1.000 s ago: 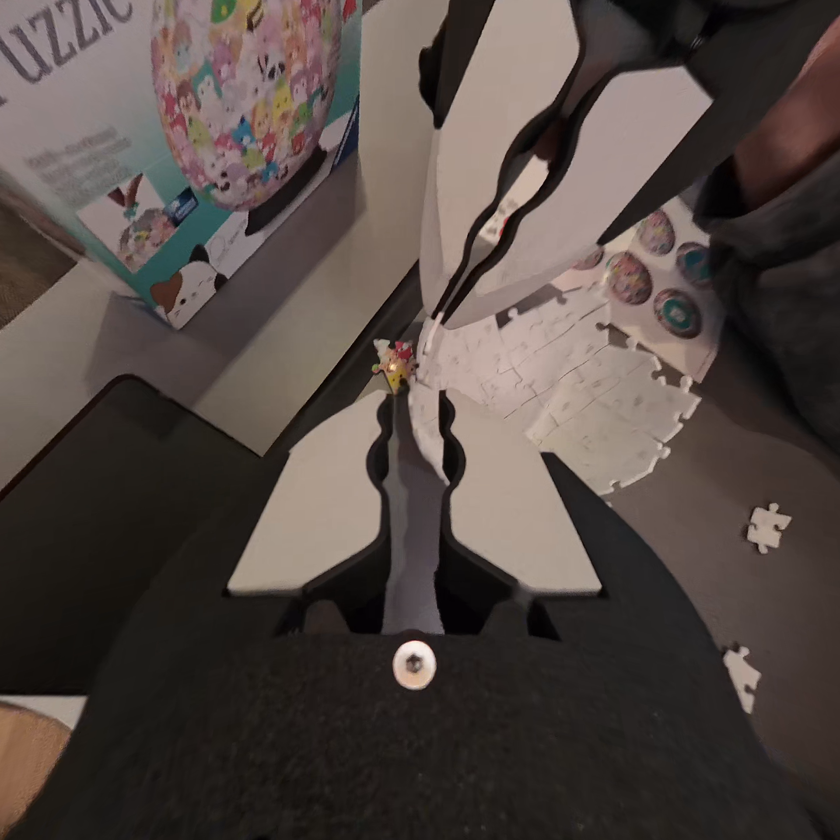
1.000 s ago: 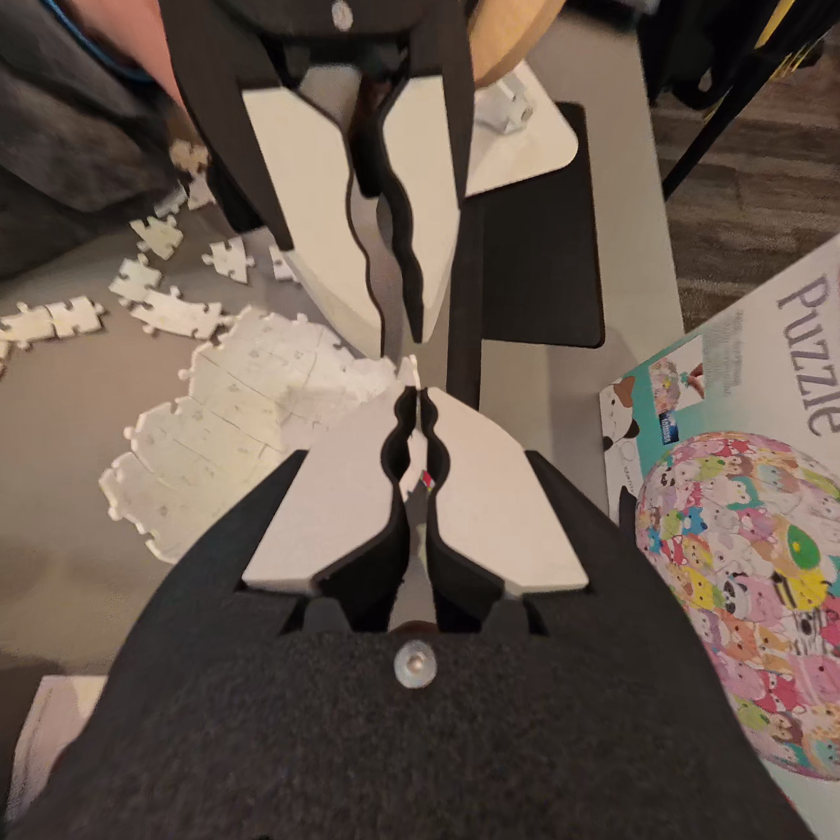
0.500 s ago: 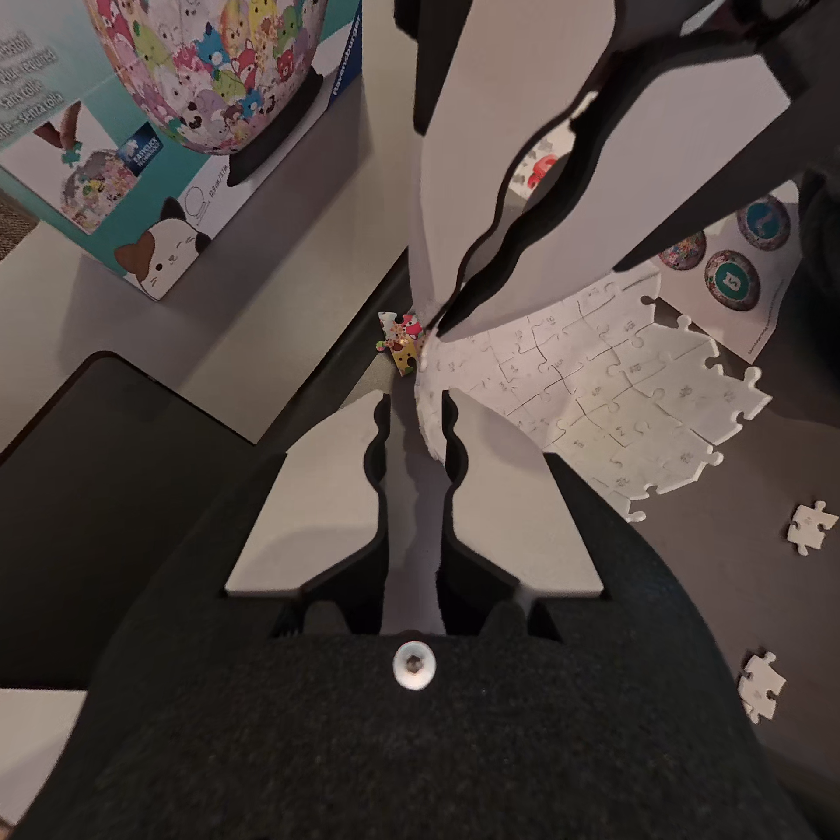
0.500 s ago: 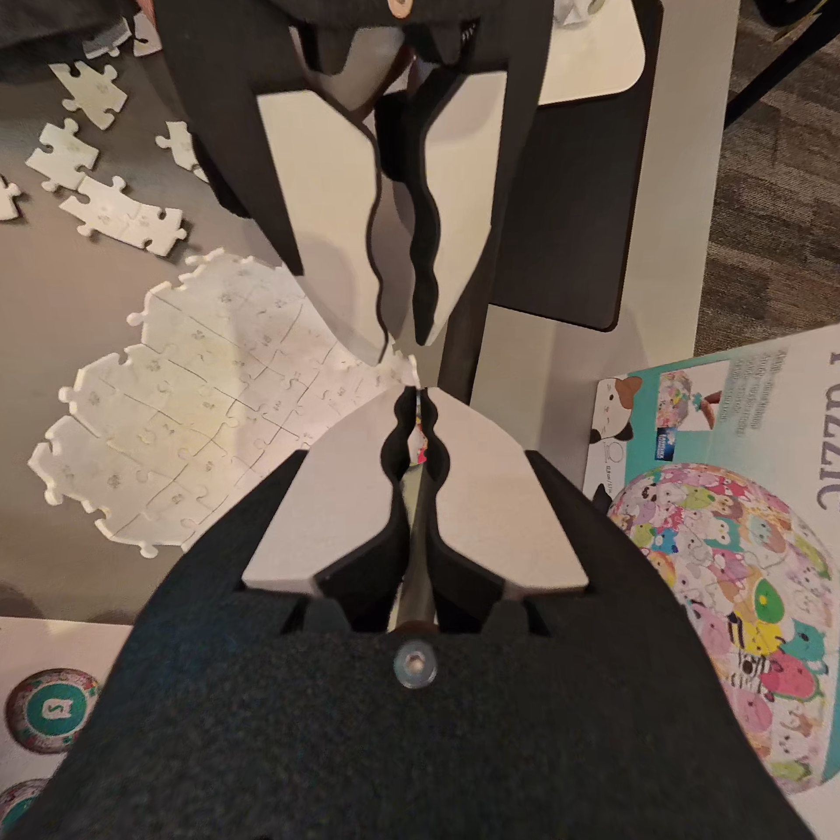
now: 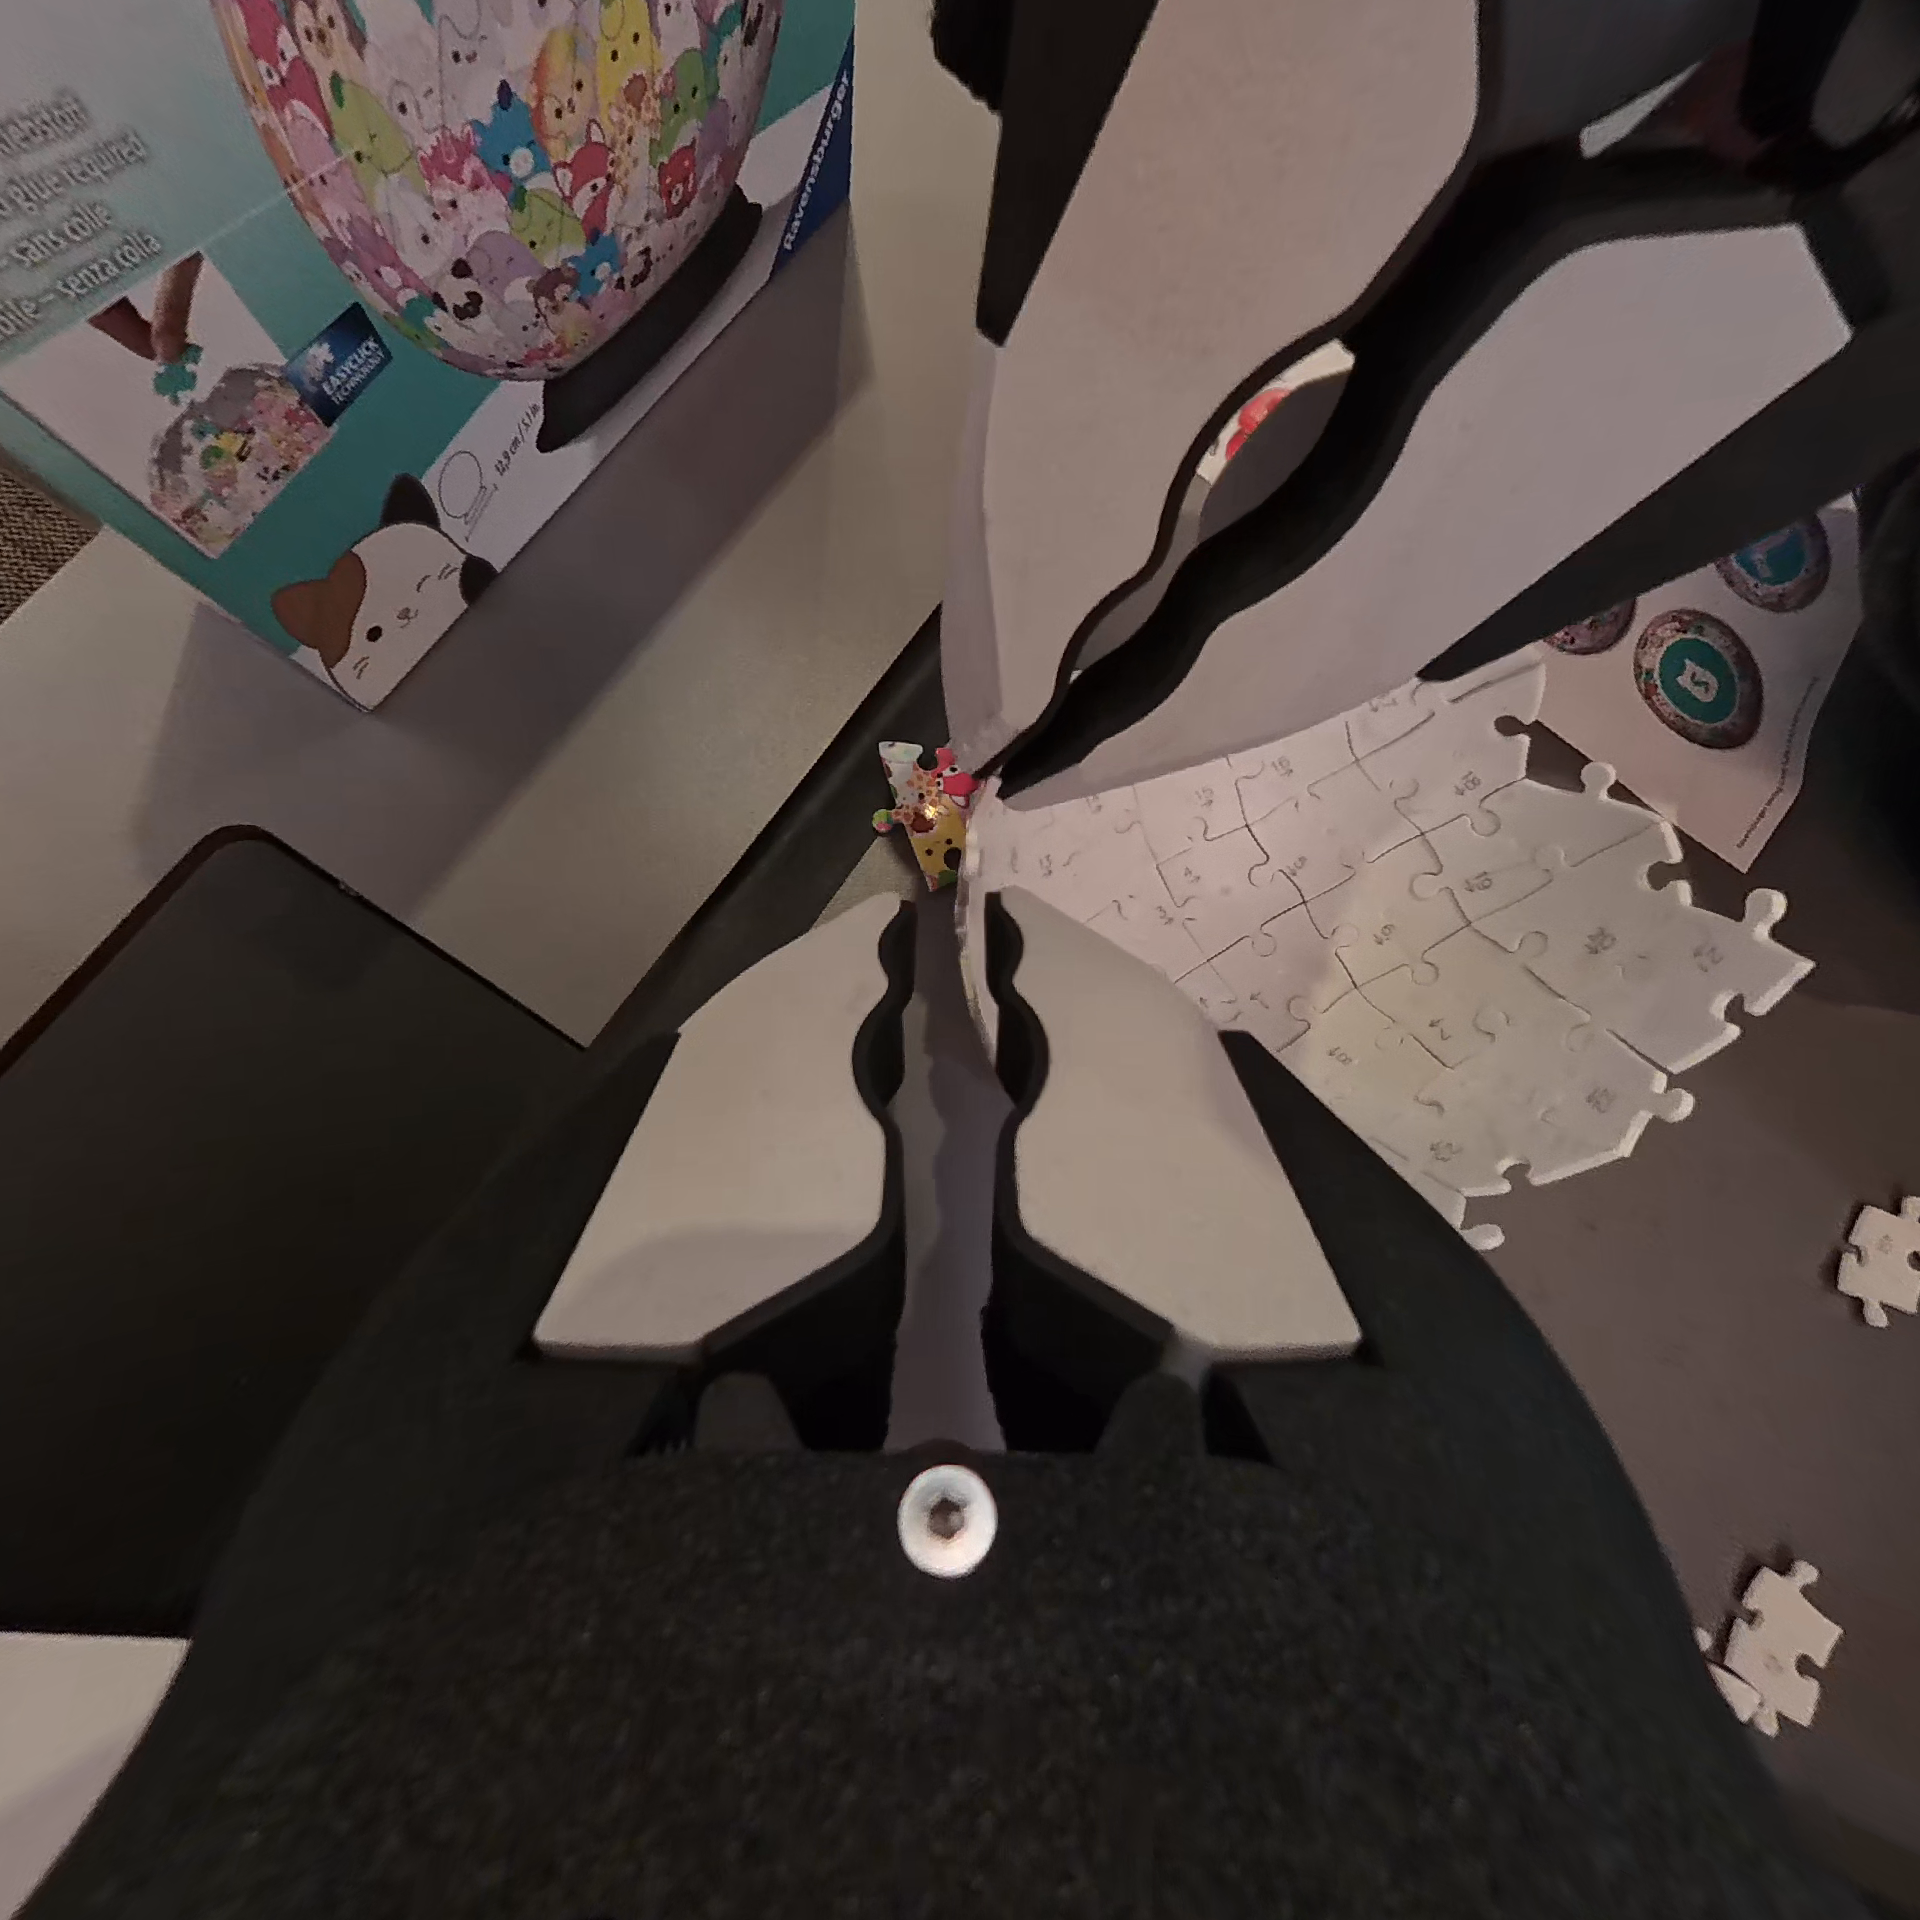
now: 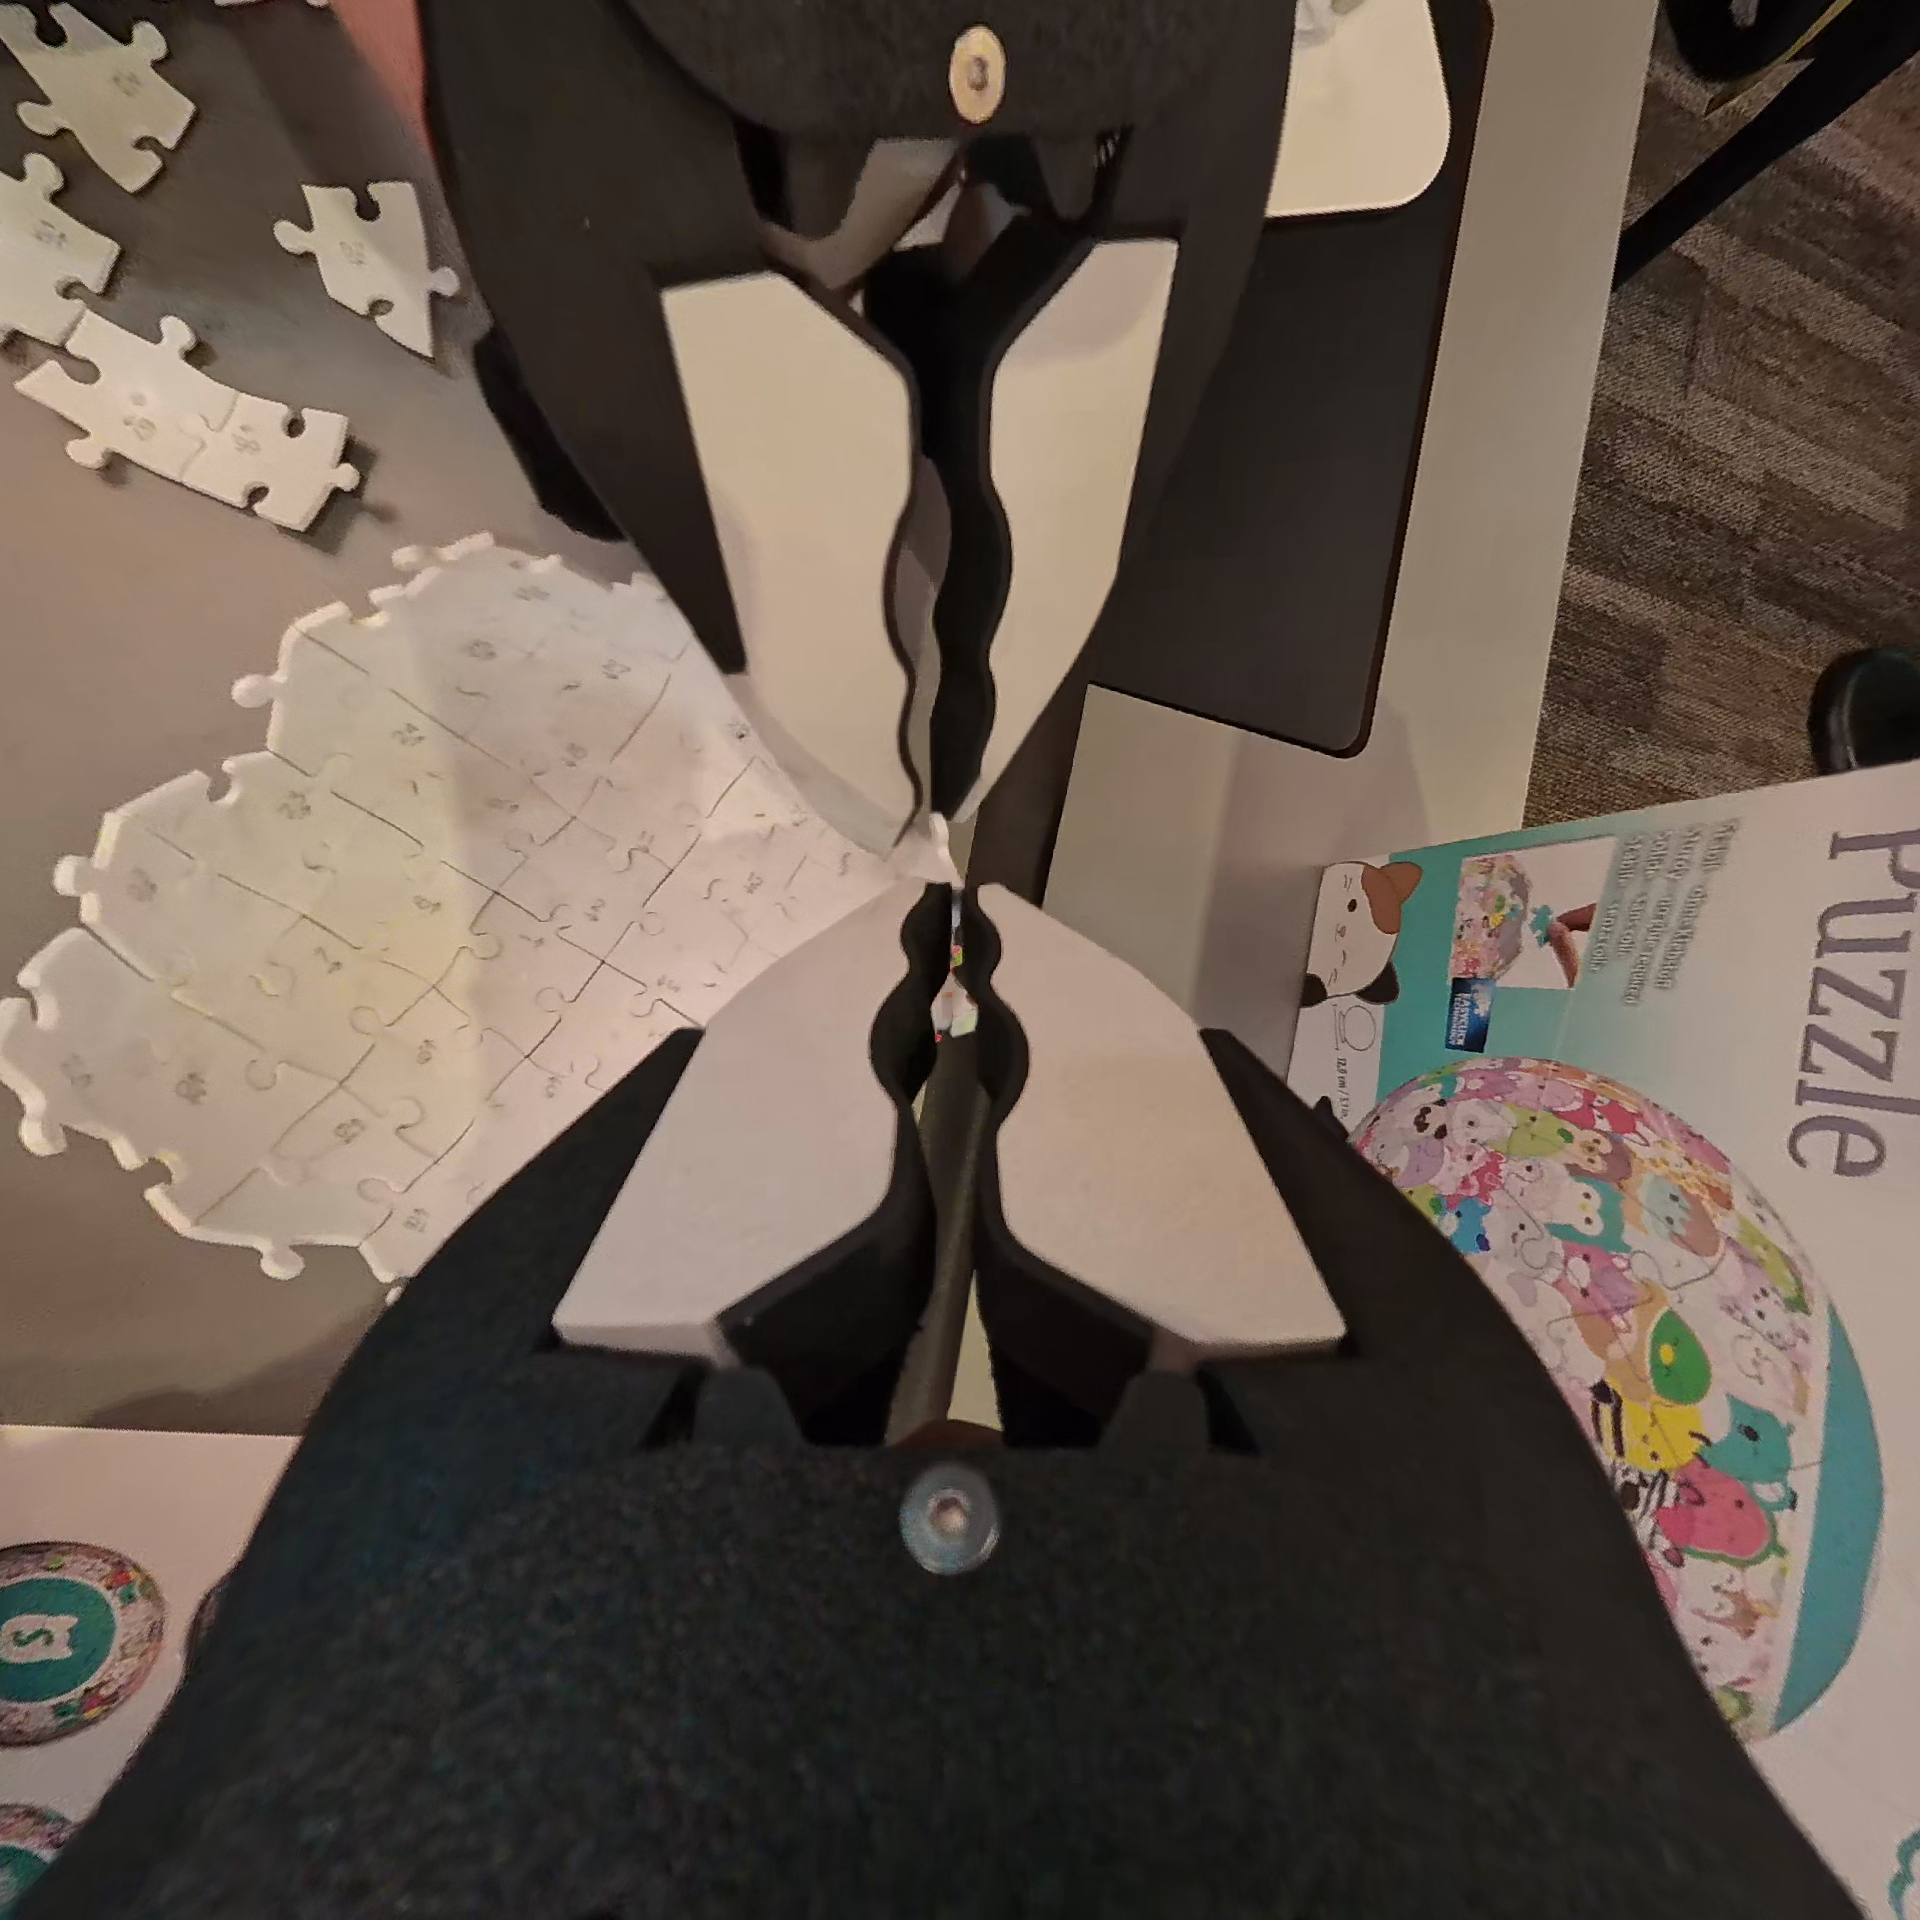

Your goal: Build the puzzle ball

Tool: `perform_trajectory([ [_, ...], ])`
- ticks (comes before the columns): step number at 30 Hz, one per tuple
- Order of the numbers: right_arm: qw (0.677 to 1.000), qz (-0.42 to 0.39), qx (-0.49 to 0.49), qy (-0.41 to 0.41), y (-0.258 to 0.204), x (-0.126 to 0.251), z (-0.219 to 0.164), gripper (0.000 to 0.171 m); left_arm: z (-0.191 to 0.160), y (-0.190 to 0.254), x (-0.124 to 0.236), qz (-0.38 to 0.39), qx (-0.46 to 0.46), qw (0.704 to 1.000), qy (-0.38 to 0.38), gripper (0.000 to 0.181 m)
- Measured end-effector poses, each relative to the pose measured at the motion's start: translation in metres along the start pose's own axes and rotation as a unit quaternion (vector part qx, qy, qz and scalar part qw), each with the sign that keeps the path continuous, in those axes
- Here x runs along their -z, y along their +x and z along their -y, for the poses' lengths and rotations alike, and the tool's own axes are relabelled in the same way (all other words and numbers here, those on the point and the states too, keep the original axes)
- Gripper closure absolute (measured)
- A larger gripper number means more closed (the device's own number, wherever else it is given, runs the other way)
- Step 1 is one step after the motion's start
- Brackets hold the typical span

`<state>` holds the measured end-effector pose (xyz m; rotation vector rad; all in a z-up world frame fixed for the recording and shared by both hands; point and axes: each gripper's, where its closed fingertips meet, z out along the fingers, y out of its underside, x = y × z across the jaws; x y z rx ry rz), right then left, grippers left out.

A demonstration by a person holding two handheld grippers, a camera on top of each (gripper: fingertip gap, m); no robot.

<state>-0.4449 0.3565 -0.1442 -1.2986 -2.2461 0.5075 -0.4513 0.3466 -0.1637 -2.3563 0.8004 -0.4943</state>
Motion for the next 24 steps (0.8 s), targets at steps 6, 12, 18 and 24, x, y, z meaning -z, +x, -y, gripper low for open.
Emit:
perform_trajectory([
  [6,1.000,-0.007,0.020,0.004,-0.001,-0.002,0.003,0.169,0.001,0.002,-0.001,-0.006,0.002,1.000,0.001,0.174],
  [12,0.999,-0.015,0.032,0.000,-0.001,-0.004,0.004,0.169,-0.001,0.002,-0.003,-0.001,-0.002,1.000,-0.005,0.178],
  [18,1.000,0.010,-0.010,-0.001,-0.005,-0.003,-0.003,0.149,-0.002,0.002,-0.004,0.003,-0.003,1.000,-0.010,0.179],
  [24,0.997,0.037,-0.066,0.012,-0.001,0.000,-0.015,0.147,-0.002,0.002,-0.003,0.005,-0.003,1.000,-0.011,0.179],
])
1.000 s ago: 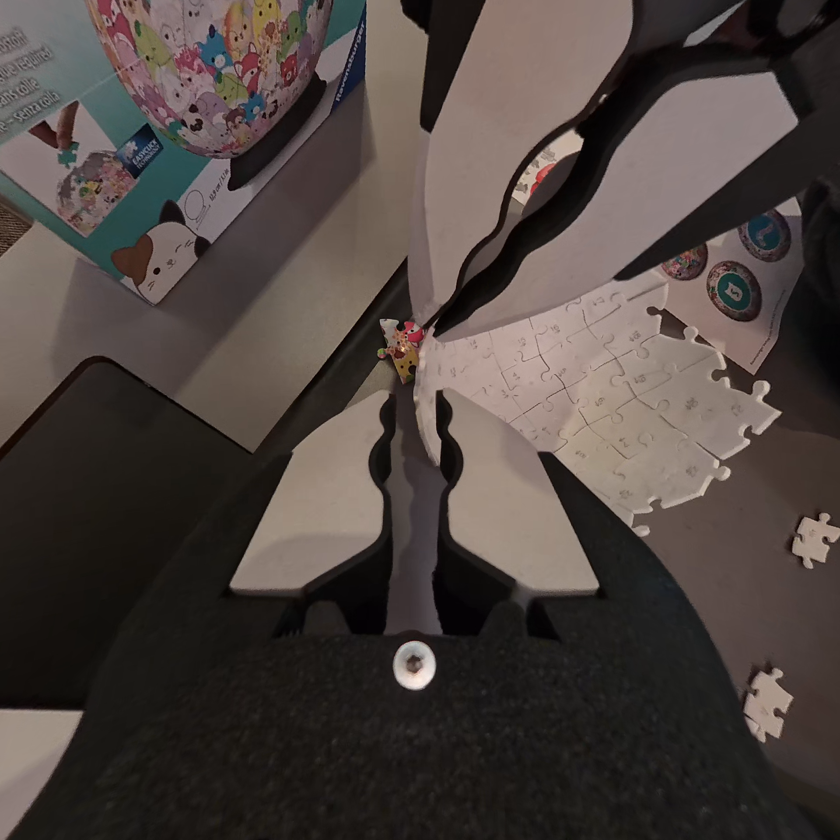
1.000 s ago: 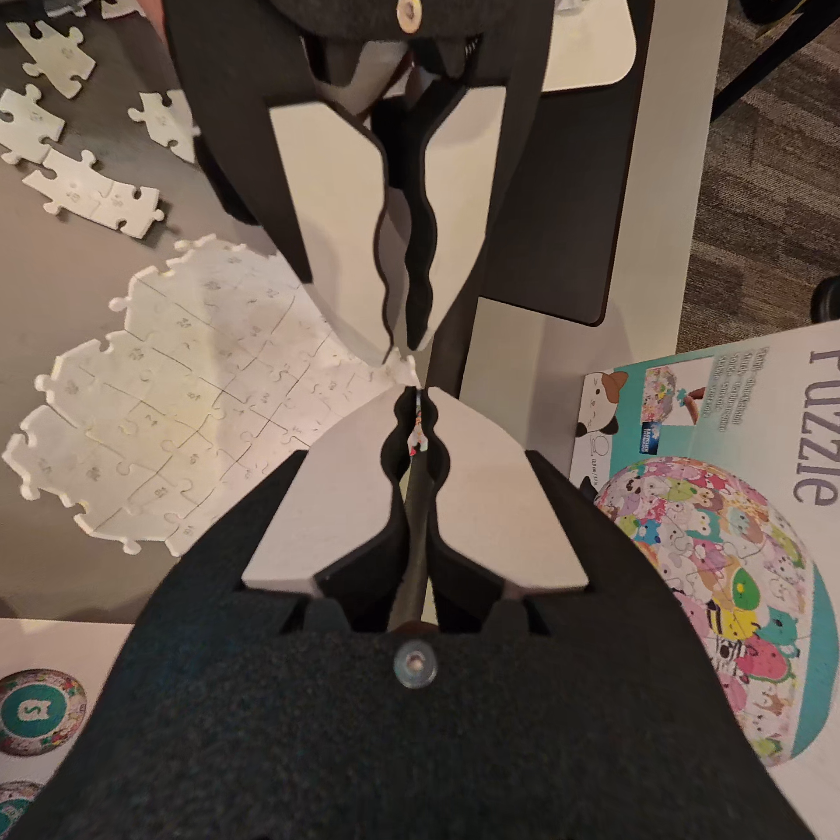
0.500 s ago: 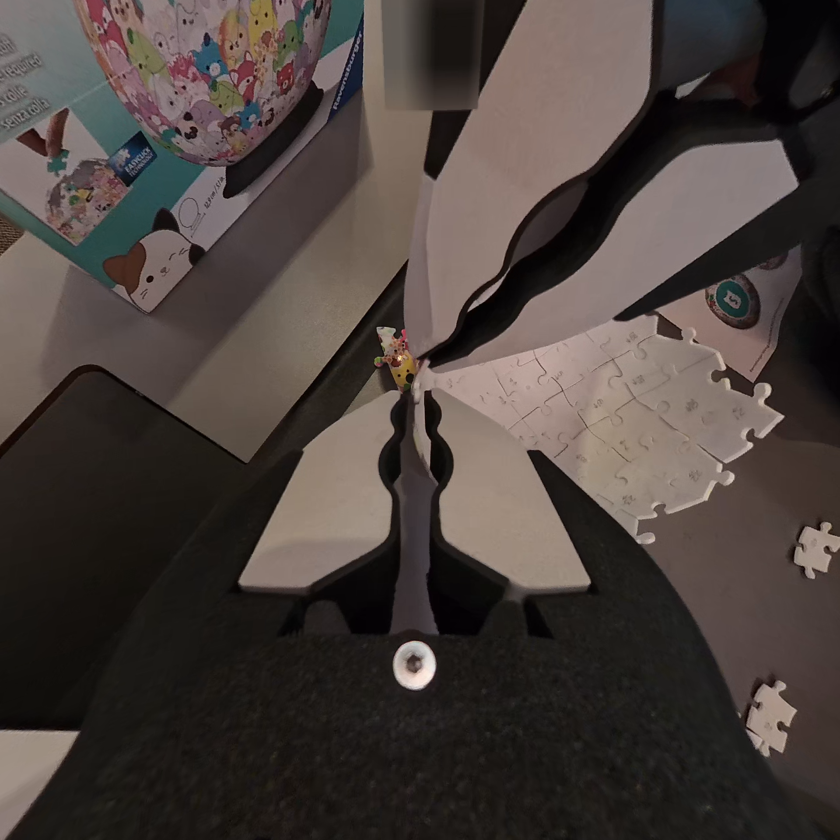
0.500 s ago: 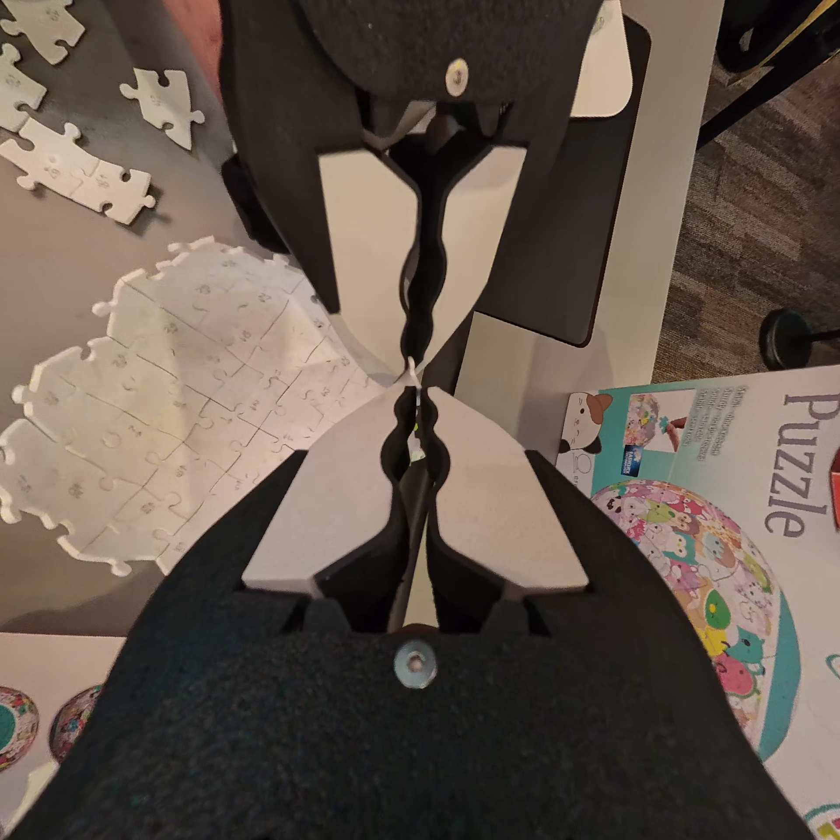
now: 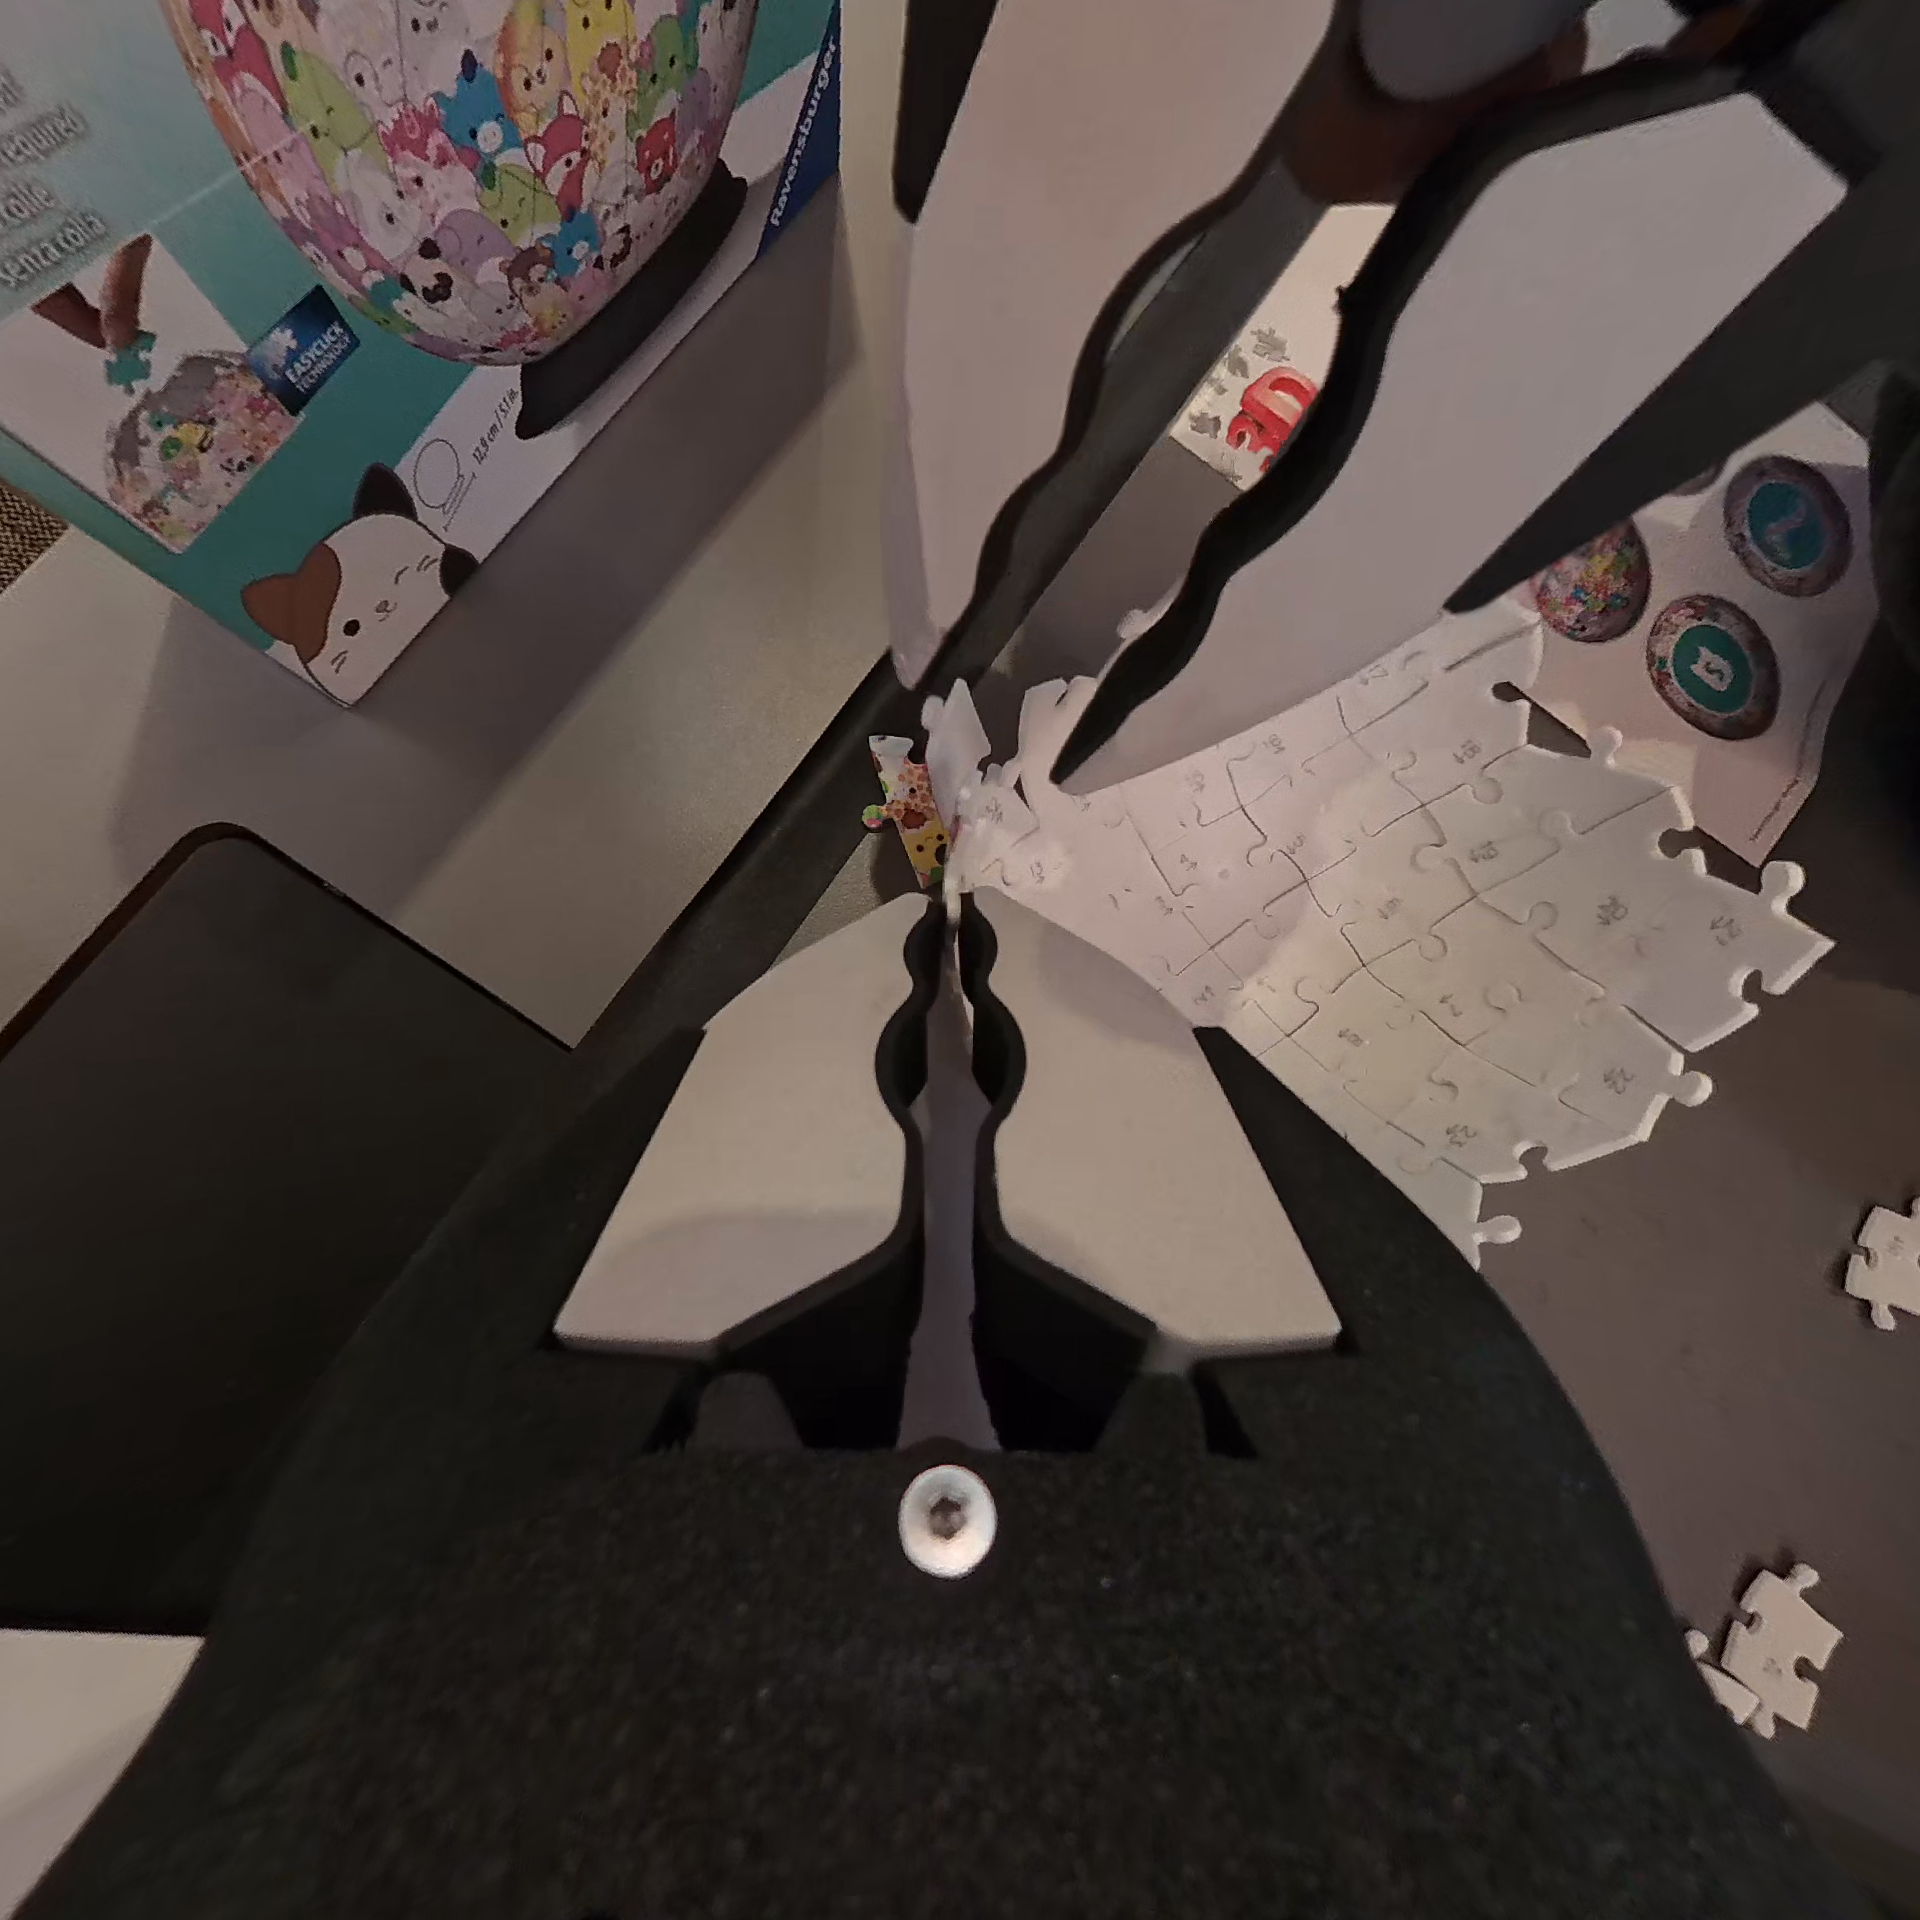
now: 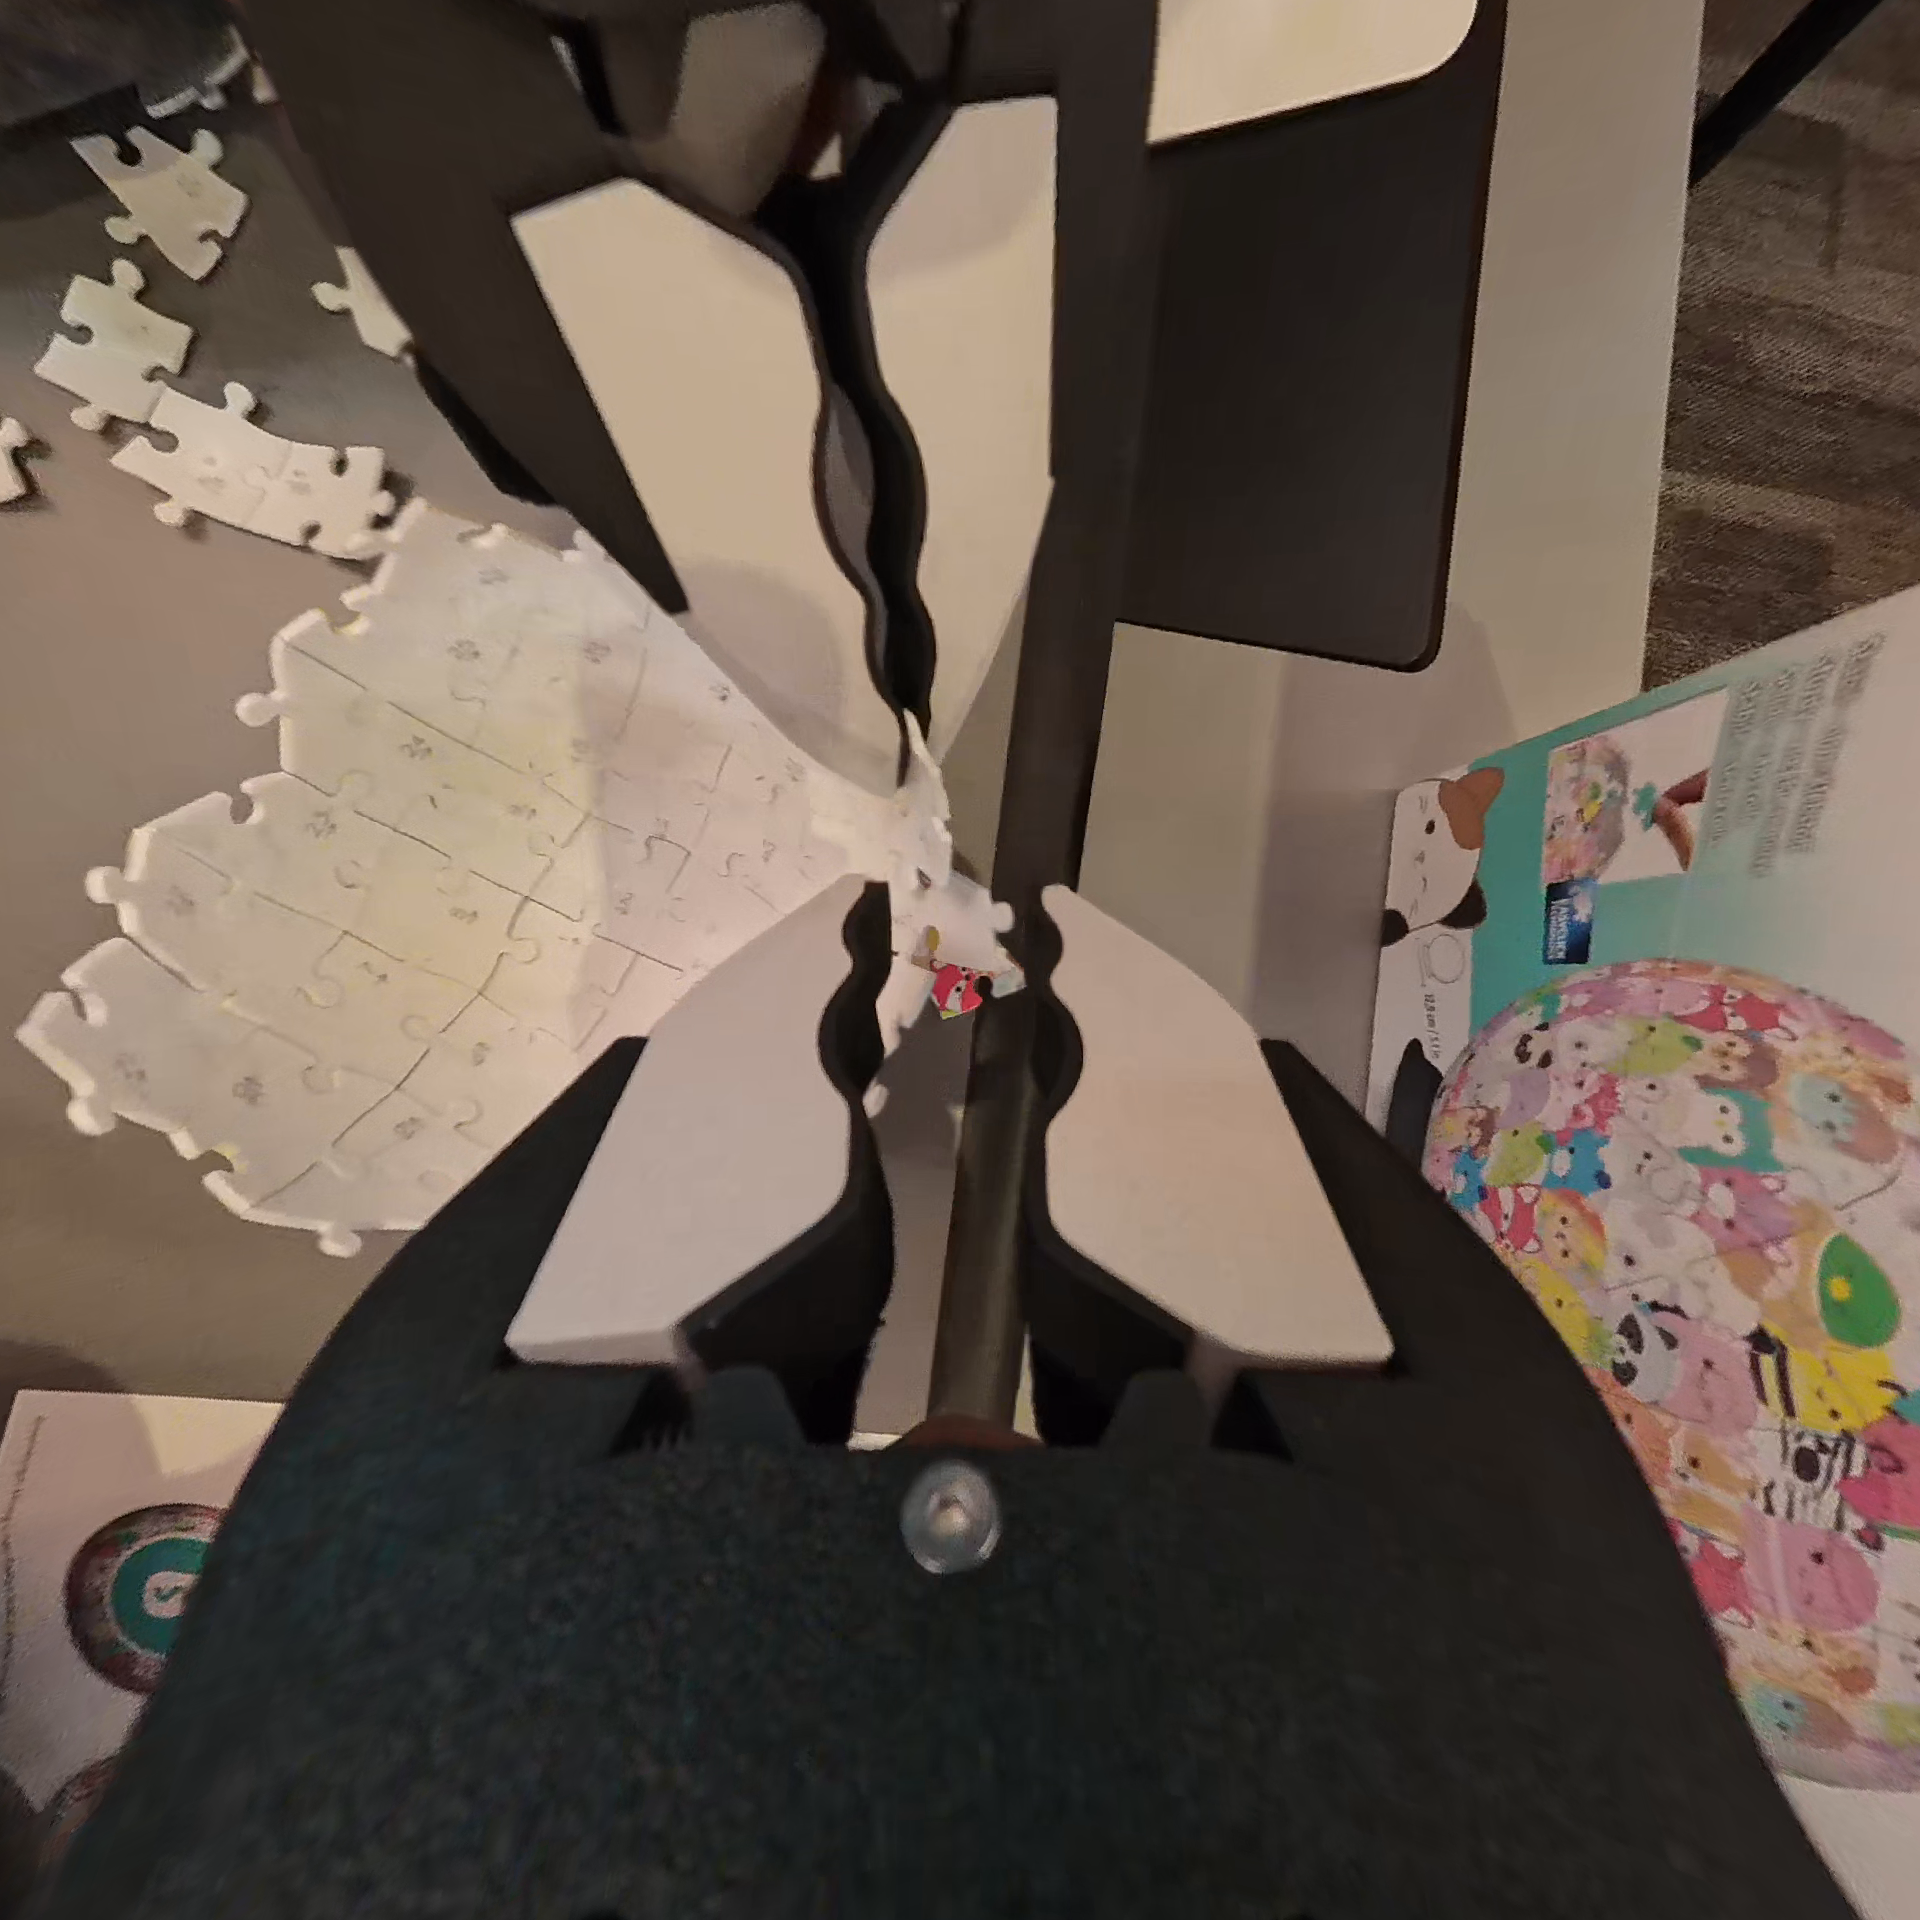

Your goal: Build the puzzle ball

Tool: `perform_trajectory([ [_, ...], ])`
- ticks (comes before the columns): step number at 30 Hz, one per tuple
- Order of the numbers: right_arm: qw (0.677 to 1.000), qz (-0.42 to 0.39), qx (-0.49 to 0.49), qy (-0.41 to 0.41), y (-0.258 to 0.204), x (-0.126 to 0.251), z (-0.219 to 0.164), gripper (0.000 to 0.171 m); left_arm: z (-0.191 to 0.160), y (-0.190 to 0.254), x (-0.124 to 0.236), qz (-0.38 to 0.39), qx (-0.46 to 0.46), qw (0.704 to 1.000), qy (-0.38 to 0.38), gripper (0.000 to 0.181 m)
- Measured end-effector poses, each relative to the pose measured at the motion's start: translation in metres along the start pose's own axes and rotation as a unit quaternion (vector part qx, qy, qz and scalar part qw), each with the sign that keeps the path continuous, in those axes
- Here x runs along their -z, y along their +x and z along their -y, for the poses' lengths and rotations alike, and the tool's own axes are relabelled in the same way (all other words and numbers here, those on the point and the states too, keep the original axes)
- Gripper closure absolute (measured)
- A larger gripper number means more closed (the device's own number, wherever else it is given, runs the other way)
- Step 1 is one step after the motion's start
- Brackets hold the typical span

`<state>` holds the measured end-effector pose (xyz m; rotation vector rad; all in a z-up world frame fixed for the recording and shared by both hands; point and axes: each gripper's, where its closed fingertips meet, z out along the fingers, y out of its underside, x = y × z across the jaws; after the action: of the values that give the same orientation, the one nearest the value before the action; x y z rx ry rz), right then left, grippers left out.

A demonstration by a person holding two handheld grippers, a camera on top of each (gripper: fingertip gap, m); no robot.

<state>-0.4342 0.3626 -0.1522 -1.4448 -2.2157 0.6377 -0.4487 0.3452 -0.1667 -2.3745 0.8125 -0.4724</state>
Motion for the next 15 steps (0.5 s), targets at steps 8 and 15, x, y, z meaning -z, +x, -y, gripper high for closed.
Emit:
perform_trajectory([
  [8,0.999,0.029,-0.022,0.011,0.0082,-0.0002,-0.0048,0.146,0.0000,0.0000,0.0002,0.001,-0.001,1.000,-0.001,0.179],
  [15,0.997,0.060,-0.037,0.013,0.0018,-0.0033,-0.0059,0.157,-0.0002,-0.0002,0.0006,0.000,0.001,1.000,-0.002,0.179],
])
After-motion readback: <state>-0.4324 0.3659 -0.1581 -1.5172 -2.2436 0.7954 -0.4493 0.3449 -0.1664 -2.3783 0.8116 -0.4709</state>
